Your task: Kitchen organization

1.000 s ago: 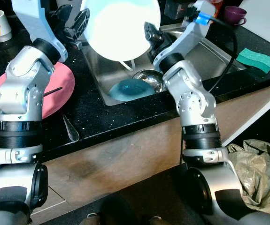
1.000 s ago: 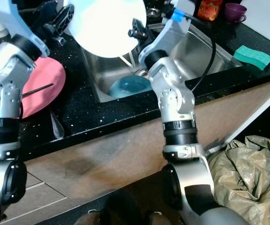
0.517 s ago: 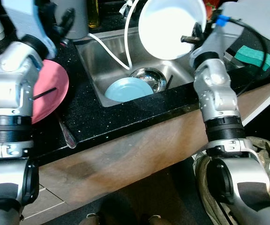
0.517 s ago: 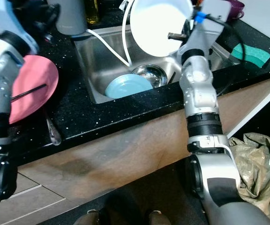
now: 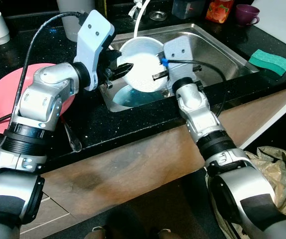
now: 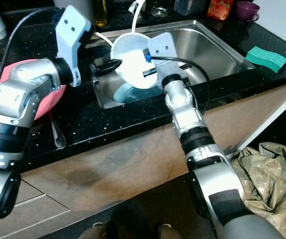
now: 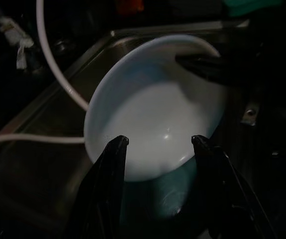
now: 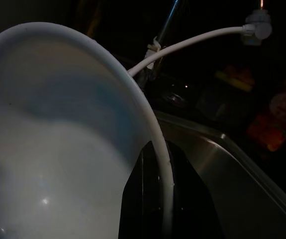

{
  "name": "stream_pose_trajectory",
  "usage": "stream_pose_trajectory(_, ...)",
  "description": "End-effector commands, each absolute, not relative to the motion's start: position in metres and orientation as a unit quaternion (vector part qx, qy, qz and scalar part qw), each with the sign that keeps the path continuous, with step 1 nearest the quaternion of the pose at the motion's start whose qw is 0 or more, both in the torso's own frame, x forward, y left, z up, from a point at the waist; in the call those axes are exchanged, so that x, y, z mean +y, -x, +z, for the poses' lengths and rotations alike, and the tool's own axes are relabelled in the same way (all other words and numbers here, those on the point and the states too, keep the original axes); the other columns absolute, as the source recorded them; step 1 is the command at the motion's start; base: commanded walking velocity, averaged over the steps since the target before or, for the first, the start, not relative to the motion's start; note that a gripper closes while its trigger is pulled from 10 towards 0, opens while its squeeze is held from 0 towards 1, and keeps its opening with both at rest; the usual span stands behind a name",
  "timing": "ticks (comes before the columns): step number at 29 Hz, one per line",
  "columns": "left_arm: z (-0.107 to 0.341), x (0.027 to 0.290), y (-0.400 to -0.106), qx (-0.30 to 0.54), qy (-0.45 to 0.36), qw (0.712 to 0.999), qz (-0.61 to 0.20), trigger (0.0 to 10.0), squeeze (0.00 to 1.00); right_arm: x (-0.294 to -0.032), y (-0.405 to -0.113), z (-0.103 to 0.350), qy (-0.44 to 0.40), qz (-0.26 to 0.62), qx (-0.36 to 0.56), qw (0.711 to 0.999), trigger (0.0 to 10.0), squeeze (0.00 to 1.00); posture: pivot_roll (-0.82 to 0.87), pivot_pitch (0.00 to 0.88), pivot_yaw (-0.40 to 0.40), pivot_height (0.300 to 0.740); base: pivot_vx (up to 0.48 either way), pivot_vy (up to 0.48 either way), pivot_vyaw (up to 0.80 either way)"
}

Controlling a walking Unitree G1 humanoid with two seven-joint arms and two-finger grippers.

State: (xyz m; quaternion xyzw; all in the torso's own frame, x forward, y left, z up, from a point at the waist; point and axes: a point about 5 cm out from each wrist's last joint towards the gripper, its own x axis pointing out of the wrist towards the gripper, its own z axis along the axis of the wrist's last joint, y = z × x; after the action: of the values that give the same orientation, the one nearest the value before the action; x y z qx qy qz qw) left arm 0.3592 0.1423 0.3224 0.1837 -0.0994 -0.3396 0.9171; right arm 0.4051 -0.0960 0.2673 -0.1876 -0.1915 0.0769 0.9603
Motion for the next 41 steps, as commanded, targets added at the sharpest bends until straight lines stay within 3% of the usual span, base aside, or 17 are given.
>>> stream_pose_trajectory(1,0.314,0.144,-0.360,-0.075,-0.197,0.916,-0.340,10.0,0.00,-0.093,-0.405,0.269,0.190,0.085,-0.196,0.958,10.0,0.00,0.05,0.156,-0.022,0.740,0.000,0.000,0.00)
stream_pose_trajectory(8,0.295,0.151,-0.363,0.003,-0.162,0.930,-0.331,10.0,0.00,-0.087,-0.409,0.266,0.114,0.110,-0.177,0.971,10.0,0.00,0.04,0.161,-0.022,0.740,0.000,0.000,0.00)
stream_pose_trajectory(26,0.297,0.148,-0.362,0.005,-0.176,0.925,-0.336,10.0,0.00,-0.073,-0.409,0.260,0.122,0.174,-0.149,0.966,10.0,0.00,0.04,0.167,-0.028,0.740,0.000,0.000,0.00)
stream_pose_trajectory(27,0.297,0.148,-0.362,0.004,-0.177,0.925,-0.335,10.0,0.00,-0.073,-0.409,0.260,0.122,0.176,-0.148,0.966,10.0,0.31,0.04,0.166,-0.029,0.740,0.000,0.000,0.00)
stream_pose_trajectory(28,0.298,0.149,-0.362,0.003,-0.178,0.925,-0.335,10.0,0.00,-0.073,-0.409,0.260,0.122,0.176,-0.148,0.965,10.0,1.00,0.04,0.167,-0.030,0.740,0.000,0.000,0.00)
stream_pose_trajectory(34,0.300,0.150,-0.363,-0.002,-0.179,0.926,-0.332,10.0,0.00,-0.074,-0.410,0.262,0.115,0.170,-0.150,0.967,10.0,1.00,0.05,0.165,-0.030,0.740,0.000,0.000,0.00)
stream_pose_trajectory(35,0.303,0.150,-0.363,-0.007,-0.175,0.928,-0.329,10.0,0.00,-0.076,-0.410,0.264,0.109,0.165,-0.153,0.968,10.0,0.09,0.05,0.165,-0.028,0.740,0.000,0.000,0.00)
stream_pose_trajectory(36,0.306,0.151,-0.364,-0.014,-0.168,0.931,-0.322,10.0,0.00,-0.078,-0.411,0.266,0.100,0.160,-0.156,0.970,10.0,0.00,0.05,0.165,-0.028,0.740,0.000,0.000,0.00)
stream_pose_trajectory(39,0.316,0.156,-0.366,-0.035,-0.157,0.941,-0.299,10.0,0.00,-0.082,-0.411,0.271,0.080,0.150,-0.162,0.972,10.0,0.00,0.05,0.165,-0.029,0.740,0.000,0.000,0.00)
stream_pose_trajectory(41,0.332,0.173,-0.371,-0.066,-0.139,0.960,-0.234,10.0,0.00,-0.088,-0.412,0.277,0.053,0.135,-0.172,0.974,10.0,0.00,0.05,0.166,-0.028,0.740,0.000,0.000,0.00)
